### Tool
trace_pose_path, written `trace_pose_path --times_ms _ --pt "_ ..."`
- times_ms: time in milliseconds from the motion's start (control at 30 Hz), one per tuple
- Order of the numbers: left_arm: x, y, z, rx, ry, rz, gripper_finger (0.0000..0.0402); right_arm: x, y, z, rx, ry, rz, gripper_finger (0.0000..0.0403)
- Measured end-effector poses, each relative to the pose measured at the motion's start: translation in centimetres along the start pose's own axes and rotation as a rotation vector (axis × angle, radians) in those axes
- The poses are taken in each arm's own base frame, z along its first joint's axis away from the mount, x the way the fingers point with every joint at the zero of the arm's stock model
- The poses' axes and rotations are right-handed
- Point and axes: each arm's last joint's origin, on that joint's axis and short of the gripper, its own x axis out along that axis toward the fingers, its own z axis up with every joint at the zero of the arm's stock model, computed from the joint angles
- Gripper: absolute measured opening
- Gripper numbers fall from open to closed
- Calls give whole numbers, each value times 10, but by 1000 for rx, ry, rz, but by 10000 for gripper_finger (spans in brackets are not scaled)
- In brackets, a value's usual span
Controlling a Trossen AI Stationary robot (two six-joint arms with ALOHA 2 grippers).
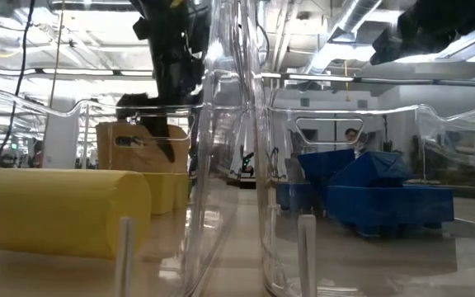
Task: Sort blocks
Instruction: Put the green game piece into the blue bin
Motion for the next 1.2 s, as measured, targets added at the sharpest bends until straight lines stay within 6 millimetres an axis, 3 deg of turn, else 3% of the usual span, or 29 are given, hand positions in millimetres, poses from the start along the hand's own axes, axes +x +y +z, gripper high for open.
trace_pose_path --times_ms 267,567,900,1200 --pt "-4 11 -7 -301 -102 -30 299 0 -2 0 -21 0 -9 275" --pt "5 11 -8 -371 -134 8 303 1 -2 1 -26 -5 -14 274" --pt "44 4 -10 -424 -44 -101 303 -1 2 3 -3 -24 9 274" --pt "50 3 -10 -443 -29 -113 293 -2 3 2 -7 -25 19 274"
